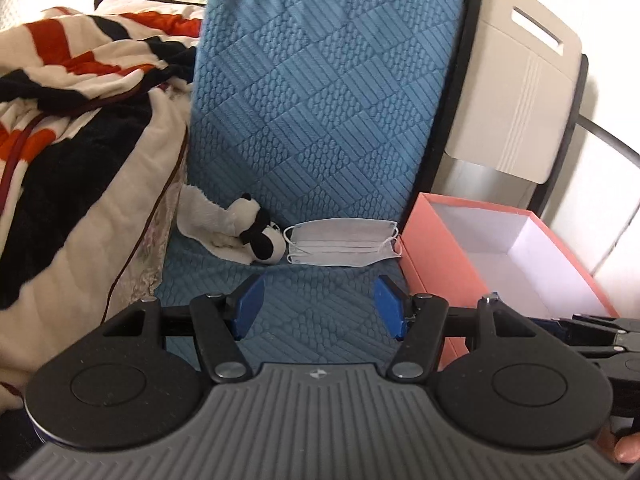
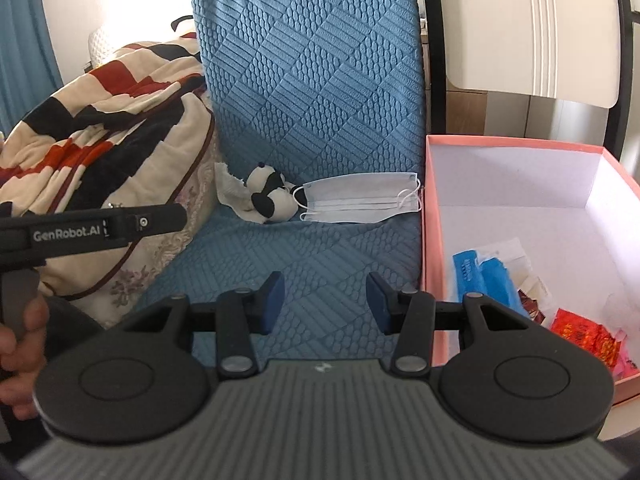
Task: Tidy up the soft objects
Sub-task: 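Withdraw both open tools from the box back over the cushion, then move both open tools down to the panda plush beside the tissue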
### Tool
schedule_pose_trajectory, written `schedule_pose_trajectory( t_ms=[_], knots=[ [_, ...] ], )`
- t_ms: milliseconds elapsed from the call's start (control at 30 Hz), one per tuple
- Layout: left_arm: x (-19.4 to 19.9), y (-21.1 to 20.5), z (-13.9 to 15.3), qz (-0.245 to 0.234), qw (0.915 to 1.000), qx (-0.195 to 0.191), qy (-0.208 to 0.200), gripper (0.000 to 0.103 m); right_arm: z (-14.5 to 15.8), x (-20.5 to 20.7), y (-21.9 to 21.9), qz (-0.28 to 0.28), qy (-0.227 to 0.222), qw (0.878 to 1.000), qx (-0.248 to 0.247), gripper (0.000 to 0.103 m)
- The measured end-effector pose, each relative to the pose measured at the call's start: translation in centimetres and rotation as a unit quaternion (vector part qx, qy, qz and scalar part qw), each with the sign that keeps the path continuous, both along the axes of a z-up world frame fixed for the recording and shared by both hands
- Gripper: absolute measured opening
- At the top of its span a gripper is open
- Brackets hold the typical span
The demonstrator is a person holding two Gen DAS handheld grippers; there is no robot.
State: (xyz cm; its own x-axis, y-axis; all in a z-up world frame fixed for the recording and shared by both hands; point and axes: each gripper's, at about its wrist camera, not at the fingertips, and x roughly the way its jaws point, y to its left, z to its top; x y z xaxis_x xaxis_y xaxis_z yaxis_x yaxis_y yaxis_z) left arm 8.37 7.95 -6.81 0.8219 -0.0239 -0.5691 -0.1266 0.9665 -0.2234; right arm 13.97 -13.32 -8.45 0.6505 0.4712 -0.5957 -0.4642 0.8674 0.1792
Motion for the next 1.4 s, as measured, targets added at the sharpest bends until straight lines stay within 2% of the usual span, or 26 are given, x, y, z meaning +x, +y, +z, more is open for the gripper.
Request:
schedule_pose_trajectory(
  t_ms=[200, 300, 400, 700, 867, 1000, 1133, 1300, 1367, 1400],
  knots=[
    [1.5, 1.2, -2.6, 0.018, 0.9998, 0.0, 0.009, 0.067, -1.4, 0.7, 0.8, 0.0, -0.005, 1.0, 0.001, 0.048],
    [2.6, 2.0, -3.7, 0.016, 0.9998, -0.009, 0.011, 0.067, -1.6, 1.5, 1.0, -0.002, 0.011, 1.0, 0.021, 0.048],
    [3.9, 2.6, -4.5, 0.021, 0.9996, -0.013, 0.016, 0.067, -1.4, 2.3, 1.3, -0.006, 0.006, 1.0, 0.029, 0.048],
    [7.4, 3.2, -7.5, 0.006, 0.996, -0.051, 0.074, 0.067, -1.6, 6.5, 3.1, -0.006, 0.014, 0.999, 0.04, 0.048],
    [8.7, 3.3, -8.2, 0.003, 0.9946, -0.058, 0.085, 0.067, -1.4, 9.2, 4.6, 0.012, 0.018, 0.999, 0.032, 0.048],
    [10.5, 4.5, -9.0, 0.018, 0.9911, -0.082, 0.103, 0.065, -2.0, 11.6, 5.5, 0.024, 0.034, 0.998, 0.036, 0.048],
    [12.6, 6.8, -9.9, 0.042, 0.984, -0.132, 0.111, 0.065, -2.5, 13.8, 6.9, 0.038, 0.045, 0.998, 0.036, 0.048],
    [15.0, 9.5, -10.7, 0.076, 0.9763, -0.167, 0.115, 0.055, -3.5, 15.5, 9.0, 0.063, 0.05, 0.997, 0.017, 0.048],
    [15.9, 10.7, -11.0, 0.089, 0.9709, -0.187, 0.12, 0.038, -3.9, 15.9, 9.9, 0.079, 0.049, 0.996, 0.009, 0.048],
    [16.5, 11.4, -11.3, 0.096, 0.9675, -0.198, 0.125, 0.034, -4.1, 15.9, 10.5, 0.094, 0.039, 0.995, 0.001, 0.047]
  ],
)
